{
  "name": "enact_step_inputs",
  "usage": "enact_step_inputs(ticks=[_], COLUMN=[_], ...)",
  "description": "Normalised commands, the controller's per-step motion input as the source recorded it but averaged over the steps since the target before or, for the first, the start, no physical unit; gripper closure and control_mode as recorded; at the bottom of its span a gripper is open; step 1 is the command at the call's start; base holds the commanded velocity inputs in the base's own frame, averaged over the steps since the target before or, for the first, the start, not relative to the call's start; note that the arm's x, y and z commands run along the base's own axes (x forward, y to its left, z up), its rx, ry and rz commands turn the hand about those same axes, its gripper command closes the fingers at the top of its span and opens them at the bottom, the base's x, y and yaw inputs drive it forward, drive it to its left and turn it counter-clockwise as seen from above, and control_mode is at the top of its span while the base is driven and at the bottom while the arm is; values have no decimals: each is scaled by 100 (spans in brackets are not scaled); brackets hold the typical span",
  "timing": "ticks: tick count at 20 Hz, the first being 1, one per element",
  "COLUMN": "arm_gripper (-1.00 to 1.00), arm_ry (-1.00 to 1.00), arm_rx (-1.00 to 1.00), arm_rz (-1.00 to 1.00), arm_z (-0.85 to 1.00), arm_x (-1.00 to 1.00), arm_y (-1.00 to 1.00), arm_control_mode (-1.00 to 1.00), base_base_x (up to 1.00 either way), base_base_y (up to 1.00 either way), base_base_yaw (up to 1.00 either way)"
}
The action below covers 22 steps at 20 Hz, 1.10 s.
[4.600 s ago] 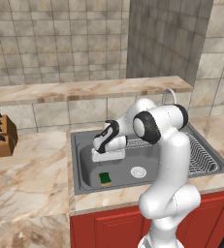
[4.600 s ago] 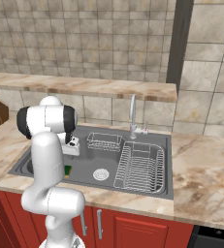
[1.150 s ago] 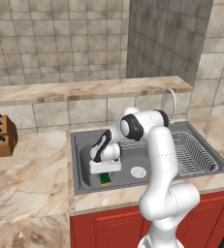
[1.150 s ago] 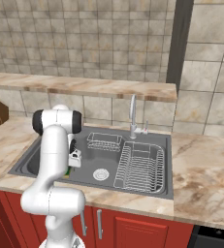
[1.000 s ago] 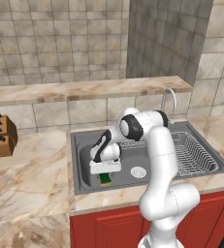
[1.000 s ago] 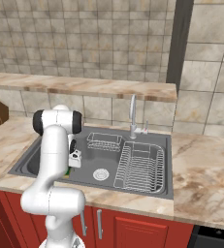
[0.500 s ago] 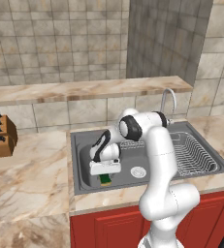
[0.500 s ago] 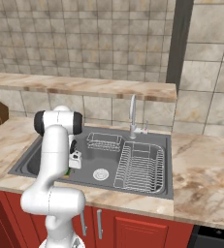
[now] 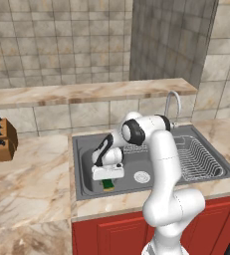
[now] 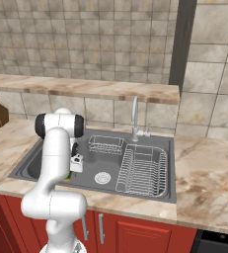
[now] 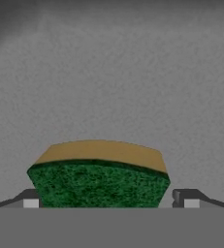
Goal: Pick up the sponge and sponge from the sink, and place them back in the cabinet, and close the cabinet door.
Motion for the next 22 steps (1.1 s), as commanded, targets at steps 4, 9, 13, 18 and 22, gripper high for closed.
enact_step_inputs(ticks=[4, 9, 13, 18, 22], arm_gripper=[-100, 100, 100, 100, 100], arm_ry=[0, 0, 0, 0, 0], arm_rx=[0, -1, -1, 0, 0], arm_rz=[0, 0, 0, 0, 0], arm_z=[-18, -20, -16, -1, 0], arm_x=[0, 0, 0, 0, 0], arm_y=[12, 18, 18, 8, 0], arm_control_mode=[-100, -100, -100, -100, -100], base_base_x=[0, 0, 0, 0, 0], base_base_y=[0, 0, 0, 0, 0], base_base_yaw=[0, 0, 0, 0, 0])
